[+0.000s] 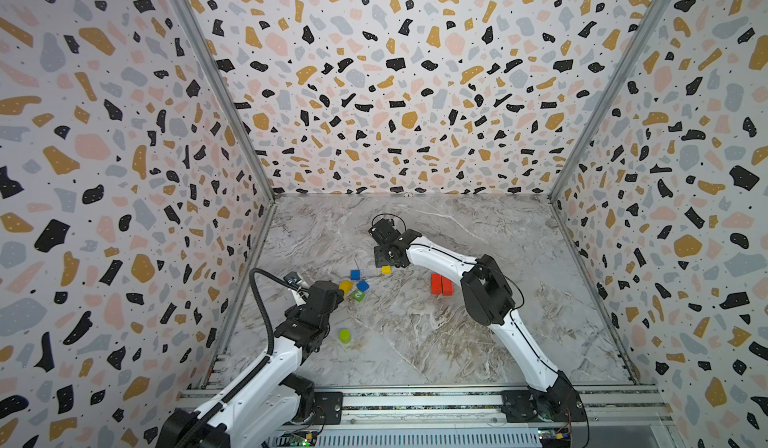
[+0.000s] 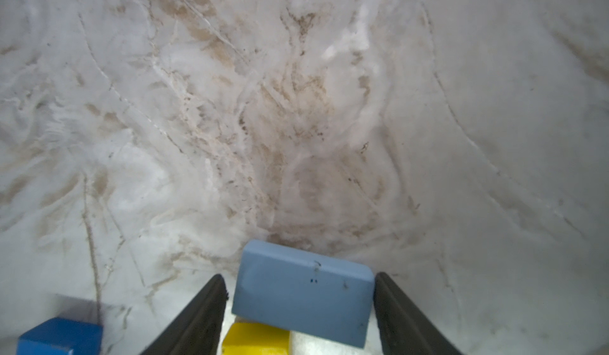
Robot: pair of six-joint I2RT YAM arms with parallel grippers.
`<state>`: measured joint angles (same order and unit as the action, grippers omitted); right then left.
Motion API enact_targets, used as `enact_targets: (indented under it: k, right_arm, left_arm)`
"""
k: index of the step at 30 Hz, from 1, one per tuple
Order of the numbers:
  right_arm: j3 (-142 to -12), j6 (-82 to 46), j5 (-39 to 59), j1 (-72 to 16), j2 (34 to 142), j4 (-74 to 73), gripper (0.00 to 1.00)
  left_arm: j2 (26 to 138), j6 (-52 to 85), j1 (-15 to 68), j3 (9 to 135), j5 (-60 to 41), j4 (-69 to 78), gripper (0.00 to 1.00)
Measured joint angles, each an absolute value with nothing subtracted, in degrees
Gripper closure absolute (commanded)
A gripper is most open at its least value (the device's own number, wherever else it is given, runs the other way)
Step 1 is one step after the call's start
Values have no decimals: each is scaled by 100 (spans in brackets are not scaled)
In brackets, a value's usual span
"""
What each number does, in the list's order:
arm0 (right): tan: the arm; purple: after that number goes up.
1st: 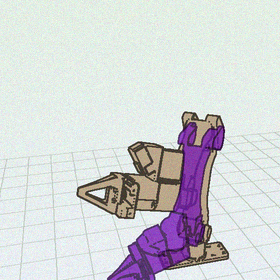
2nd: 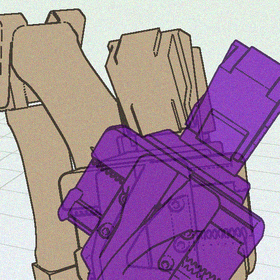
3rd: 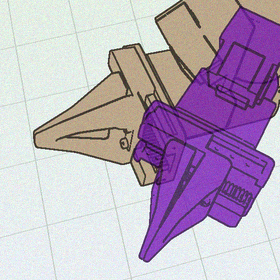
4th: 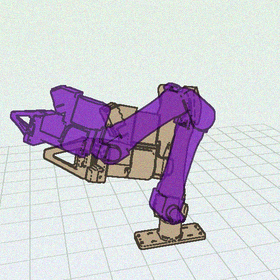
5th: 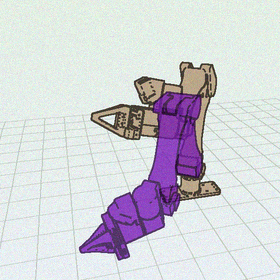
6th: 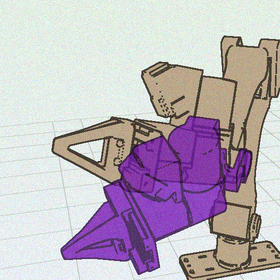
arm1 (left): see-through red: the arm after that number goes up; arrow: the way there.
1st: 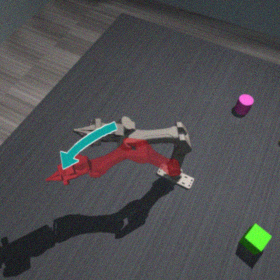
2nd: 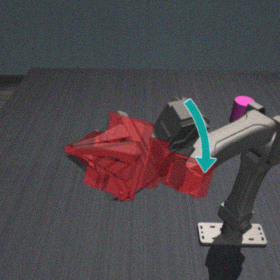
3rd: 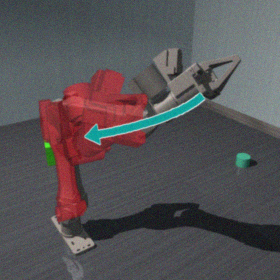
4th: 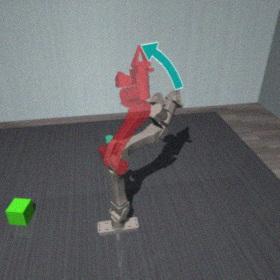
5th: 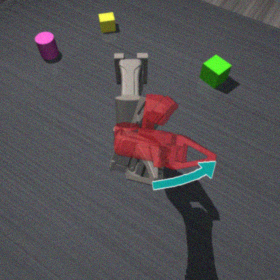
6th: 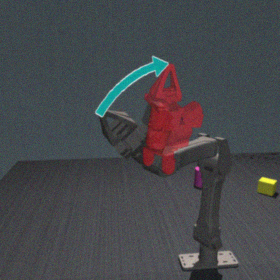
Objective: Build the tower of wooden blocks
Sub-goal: 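Lower the right gripper and close it on the light blue block, then carry the light blue block over the two red blocks with the right gripper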
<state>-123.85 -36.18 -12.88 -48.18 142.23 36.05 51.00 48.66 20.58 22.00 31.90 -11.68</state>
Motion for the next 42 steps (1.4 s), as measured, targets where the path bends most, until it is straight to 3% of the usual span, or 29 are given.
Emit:
enact_targets:
  k: [11, 26, 31, 37, 42]
  right_arm:
    - [-12501, -3616, -1247, -4816, 14324, 3605, 33]
    - [-12693, -3586, -1227, -4818, 14505, 3645, 29]
    - [-12693, -3586, -1245, -4818, 14505, 3647, 33]
    - [-12691, -3573, -1267, -4818, 14503, 3642, 45]
    - [-12595, -3542, -1278, -4818, 14446, 3592, 47]
  left_arm:
    - [5100, 4866, 2056, 2200, 3179, -1157, 0]
    - [5103, 4864, 2029, 2200, 3173, -1157, 0]
    - [5103, 4864, 2027, 2200, 3153, -1157, 0]
    - [5103, 4858, 2025, 2200, 3098, -1155, 0]
    - [5074, 4821, 2025, 2200, 3048, -1151, 0]
